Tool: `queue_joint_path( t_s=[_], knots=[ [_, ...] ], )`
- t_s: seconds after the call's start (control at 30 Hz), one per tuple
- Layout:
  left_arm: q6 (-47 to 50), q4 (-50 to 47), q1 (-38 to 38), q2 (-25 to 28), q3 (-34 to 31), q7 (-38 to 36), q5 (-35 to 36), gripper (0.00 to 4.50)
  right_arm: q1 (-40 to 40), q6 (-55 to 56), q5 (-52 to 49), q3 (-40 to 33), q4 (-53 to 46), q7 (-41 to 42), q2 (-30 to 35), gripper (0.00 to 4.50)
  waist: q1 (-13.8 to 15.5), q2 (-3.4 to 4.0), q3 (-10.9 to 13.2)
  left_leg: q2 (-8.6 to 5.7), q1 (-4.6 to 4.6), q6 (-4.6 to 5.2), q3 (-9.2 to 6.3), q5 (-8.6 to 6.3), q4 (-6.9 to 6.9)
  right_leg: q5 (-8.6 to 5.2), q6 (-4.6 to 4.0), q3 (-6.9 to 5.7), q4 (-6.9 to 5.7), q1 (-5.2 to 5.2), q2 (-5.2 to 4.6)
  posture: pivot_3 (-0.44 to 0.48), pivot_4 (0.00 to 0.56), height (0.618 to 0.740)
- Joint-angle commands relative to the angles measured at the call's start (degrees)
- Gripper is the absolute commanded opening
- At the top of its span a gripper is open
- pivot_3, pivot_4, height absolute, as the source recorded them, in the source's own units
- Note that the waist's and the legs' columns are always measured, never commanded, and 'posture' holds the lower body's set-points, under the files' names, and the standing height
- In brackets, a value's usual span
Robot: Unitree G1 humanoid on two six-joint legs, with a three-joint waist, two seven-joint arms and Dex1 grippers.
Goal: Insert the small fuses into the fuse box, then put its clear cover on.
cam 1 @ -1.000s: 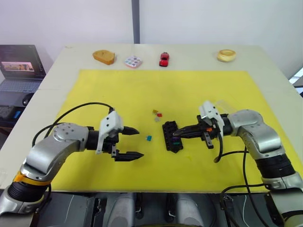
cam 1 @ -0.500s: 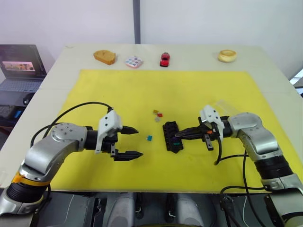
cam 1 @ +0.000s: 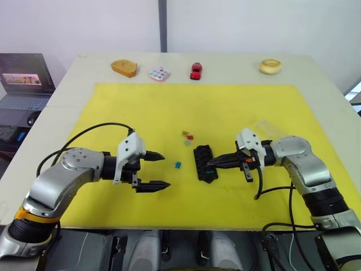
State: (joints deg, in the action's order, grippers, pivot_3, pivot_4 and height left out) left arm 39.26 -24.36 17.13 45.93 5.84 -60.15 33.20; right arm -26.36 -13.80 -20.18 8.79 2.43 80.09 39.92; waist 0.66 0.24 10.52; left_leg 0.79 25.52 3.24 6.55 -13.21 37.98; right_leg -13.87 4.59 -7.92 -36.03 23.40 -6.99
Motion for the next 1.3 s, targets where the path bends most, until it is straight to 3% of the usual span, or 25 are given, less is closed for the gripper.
queue_joint_path(
  t_s=[0.03, 0.2, 0.4, 0.5, 0.6, 0.83, 0.97, 1.3],
  knots=[
    [-1.35, -0.2, -0.09, -0.1, -1.36, -0.08, 0.03, 4.5, 0.92, 1.01, 2.85, 2.36, -0.37, 0.11, 0.66, 0.03, -0.02, 0.0, 0.0, 0.0, 0.0, 0.0, 0.0, 0.0, 0.0, 0.0, 0.0, 0.0, 0.0, 0.0, 0.0, 0.0, 0.15, 0.74],
    [-1.04, 1.31, -0.03, 0.03, -3.1, 0.54, 0.75, 4.5, -0.15, -1.51, 0.18, 0.31, -0.77, -0.45, 0.18, 0.03, -0.03, 0.0, 0.0, 0.01, -0.02, 0.04, -0.01, -0.03, -0.01, 0.0, -0.01, 0.0, 0.0, 0.0, 0.0, 0.0, 0.15, 0.74],
    [1.82, 8.72, 0.69, 3.87, -13.62, 1.84, 3.16, 4.5, -4.54, -23.85, -15.83, -13.29, -5.18, -6.49, 4.17, 0.03, 0.03, 0.15, 0.1, 0.01, 0.11, 0.06, -0.05, -0.04, -0.01, 0.0, -0.02, 0.0, -0.01, 0.11, -0.05, 0.0, 0.15, 0.74],
    [0.55, 14.46, -0.65, 7.34, -19.26, 1.31, 2.12, 4.5, -3.09, -23.02, -13.21, -19.12, 0.25, -10.49, 8.61, 0.03, 0.16, 0.14, 0.1, 0.0, 0.23, 0.04, -0.05, -0.03, -0.01, 0.0, -0.02, -0.03, 0.02, 0.22, -0.06, 0.0, 0.15, 0.74],
    [-1.87, 22.08, -1.88, 9.77, -23.88, 0.45, 0.81, 4.5, -2.51, -16.17, -8.46, -23.75, 11.77, -13.08, 13.04, 0.79, 0.08, 0.14, 0.1, -0.05, 0.25, 0.09, -0.04, -0.07, -0.05, 0.0, -0.02, -0.05, 0.13, 0.22, -0.08, 0.0, 0.15, 0.74],
    [-8.78, 35.8, -1.14, 9.67, -26.52, 0.22, -2.33, 4.5, -3.17, -2.54, -3.51, -30.18, 33.52, -17.09, 18.09, 4.32, -0.18, 0.2, 0.13, -0.07, 0.31, -0.03, 0.18, 0.0, -0.23, 0.01, -0.02, -0.03, 0.13, 0.42, -0.17, 0.0, 0.15, 0.74],
    [-10.74, 38.45, -1.47, 9.01, -26.29, -0.37, -3.01, 4.5, -4.08, 2.33, -1.88, -30.72, 40.65, -17.32, 19.44, 4.42, -0.36, 0.18, 0.13, -0.04, 0.29, -0.14, 0.77, 0.1, -0.45, 0.12, 0.14, -0.03, -0.12, 0.58, -0.47, 0.0, 0.15, 0.74],
    [-9.96, 37.38, 0.82, 7.97, -24.82, 0.07, -2.48, 4.5, -4.44, 3.11, 2.72, -27.59, 39.23, -24.39, 17.69, 4.42, -1.59, 0.18, 0.13, 0.02, 0.11, -0.04, 1.29, 0.22, -0.64, 0.17, 0.18, -0.05, -0.17, 0.69, -0.58, 0.0, 0.15, 0.74]
  ],
)
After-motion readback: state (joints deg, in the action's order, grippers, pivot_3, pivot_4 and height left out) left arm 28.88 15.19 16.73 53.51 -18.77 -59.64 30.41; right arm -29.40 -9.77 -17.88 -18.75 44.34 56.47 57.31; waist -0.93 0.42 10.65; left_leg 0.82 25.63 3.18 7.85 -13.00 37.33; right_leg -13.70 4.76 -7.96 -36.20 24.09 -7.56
